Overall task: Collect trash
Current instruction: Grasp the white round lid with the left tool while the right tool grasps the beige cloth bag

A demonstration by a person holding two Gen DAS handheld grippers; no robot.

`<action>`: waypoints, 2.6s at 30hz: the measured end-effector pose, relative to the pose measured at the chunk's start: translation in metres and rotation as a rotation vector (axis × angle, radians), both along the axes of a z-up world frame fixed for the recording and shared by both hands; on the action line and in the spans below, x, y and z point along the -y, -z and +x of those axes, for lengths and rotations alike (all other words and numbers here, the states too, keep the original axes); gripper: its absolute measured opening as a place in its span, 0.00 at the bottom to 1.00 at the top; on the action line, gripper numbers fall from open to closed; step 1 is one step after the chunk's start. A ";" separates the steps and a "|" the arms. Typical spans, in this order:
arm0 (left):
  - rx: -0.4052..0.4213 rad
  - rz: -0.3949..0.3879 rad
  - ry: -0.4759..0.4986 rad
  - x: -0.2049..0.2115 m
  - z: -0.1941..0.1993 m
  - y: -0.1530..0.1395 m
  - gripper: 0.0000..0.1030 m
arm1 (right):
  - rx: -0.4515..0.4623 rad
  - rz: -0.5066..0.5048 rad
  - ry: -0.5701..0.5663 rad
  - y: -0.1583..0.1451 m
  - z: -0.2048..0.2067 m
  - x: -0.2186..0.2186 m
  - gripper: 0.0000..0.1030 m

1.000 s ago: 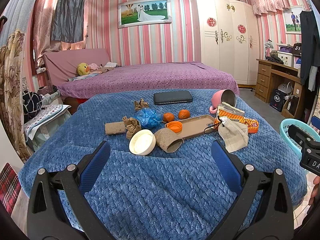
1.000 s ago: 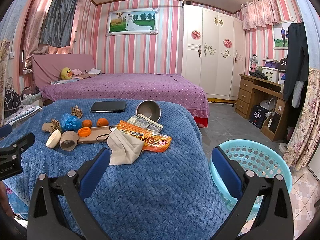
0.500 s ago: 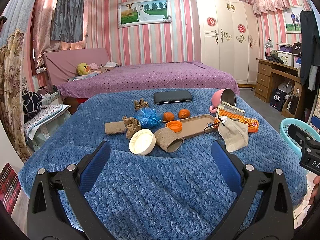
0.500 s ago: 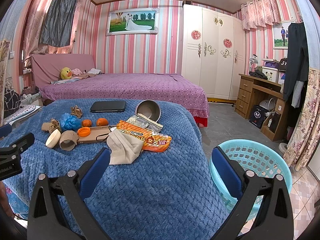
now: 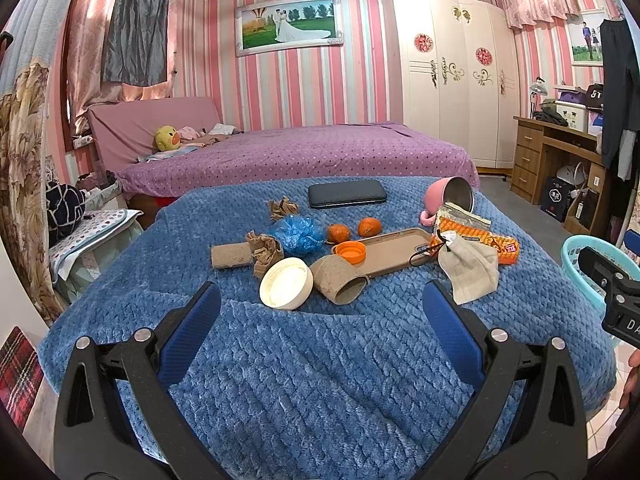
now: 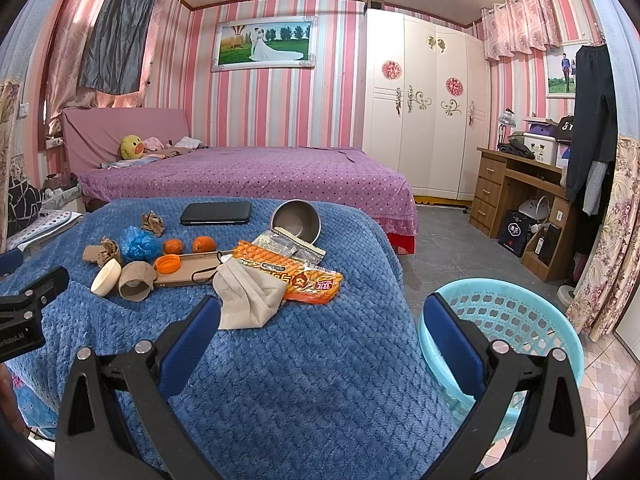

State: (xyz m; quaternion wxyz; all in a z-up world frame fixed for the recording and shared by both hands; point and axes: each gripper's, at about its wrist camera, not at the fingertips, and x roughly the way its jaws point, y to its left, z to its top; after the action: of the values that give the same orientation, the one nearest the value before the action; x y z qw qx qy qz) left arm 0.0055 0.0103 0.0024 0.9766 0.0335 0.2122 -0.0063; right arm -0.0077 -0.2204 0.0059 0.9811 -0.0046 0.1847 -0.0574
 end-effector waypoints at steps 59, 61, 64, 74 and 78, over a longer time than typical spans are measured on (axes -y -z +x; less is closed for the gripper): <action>-0.316 -0.101 0.111 -0.051 0.137 0.063 0.54 | -0.265 -0.049 -0.115 0.029 0.110 0.004 0.96; -0.321 -0.097 0.140 -0.047 0.136 0.063 0.30 | -0.265 -0.041 -0.133 0.030 0.109 -0.001 0.96; -0.321 -0.074 0.134 -0.045 0.130 0.062 0.28 | -0.273 -0.018 -0.157 0.034 0.111 -0.010 0.96; -0.297 -0.036 0.092 -0.057 0.114 0.059 0.41 | -0.366 -0.014 -0.222 0.058 0.140 -0.038 0.70; -0.294 -0.012 0.105 -0.052 0.117 0.061 0.41 | -0.372 0.022 -0.263 0.062 0.143 -0.038 0.37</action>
State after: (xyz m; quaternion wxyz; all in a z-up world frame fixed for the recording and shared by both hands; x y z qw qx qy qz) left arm 0.1221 0.0624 -0.0583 0.9336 0.0376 0.3507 -0.0632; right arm 0.1350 -0.1828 -0.0558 0.9291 -0.0286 0.3610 0.0747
